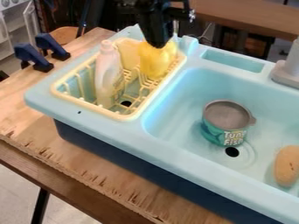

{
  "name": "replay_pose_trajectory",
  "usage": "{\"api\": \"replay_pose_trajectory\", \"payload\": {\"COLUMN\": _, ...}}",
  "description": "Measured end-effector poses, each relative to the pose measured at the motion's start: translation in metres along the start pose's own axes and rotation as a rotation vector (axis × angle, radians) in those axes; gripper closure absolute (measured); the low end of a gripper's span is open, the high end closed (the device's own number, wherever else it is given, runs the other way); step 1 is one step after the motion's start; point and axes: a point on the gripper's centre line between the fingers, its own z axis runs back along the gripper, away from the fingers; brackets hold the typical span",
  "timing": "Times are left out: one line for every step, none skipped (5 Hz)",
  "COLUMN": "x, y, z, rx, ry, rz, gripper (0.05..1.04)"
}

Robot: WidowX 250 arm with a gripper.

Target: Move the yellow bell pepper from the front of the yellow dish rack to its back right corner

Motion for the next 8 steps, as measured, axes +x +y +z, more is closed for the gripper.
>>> {"api": "replay_pose_trajectory", "payload": {"x": 0.004, "y": 0.011, "z": -0.012, "rx": -0.041, "ry": 0.004, "rz": 0.044, "gripper": 0.962}}
{"api": "replay_pose_trajectory", "payload": {"x": 0.013, "y": 0.016, "z": -0.022, "rx": -0.076, "ry": 0.003, "rz": 0.079, "gripper": 0.962}}
{"api": "replay_pose_trajectory", "payload": {"x": 0.019, "y": 0.014, "z": -0.027, "rx": -0.123, "ry": -0.024, "rz": 0.106, "gripper": 0.962}}
{"api": "replay_pose_trajectory", "payload": {"x": 0.026, "y": 0.011, "z": -0.037, "rx": -0.17, "ry": -0.013, "rz": 0.122, "gripper": 0.925}}
{"api": "replay_pose_trajectory", "payload": {"x": 0.035, "y": 0.01, "z": -0.037, "rx": -0.197, "ry": -0.039, "rz": 0.143, "gripper": 0.717}}
{"api": "replay_pose_trajectory", "payload": {"x": 0.038, "y": -0.002, "z": -0.034, "rx": -0.211, "ry": -0.031, "rz": 0.108, "gripper": 0.406}}
{"api": "replay_pose_trajectory", "payload": {"x": 0.043, "y": -0.023, "z": -0.008, "rx": -0.161, "ry": -0.037, "rz": 0.013, "gripper": 0.121}}
{"api": "replay_pose_trajectory", "payload": {"x": 0.041, "y": -0.044, "z": 0.031, "rx": -0.06, "ry": -0.054, "rz": -0.084, "gripper": 0.076}}
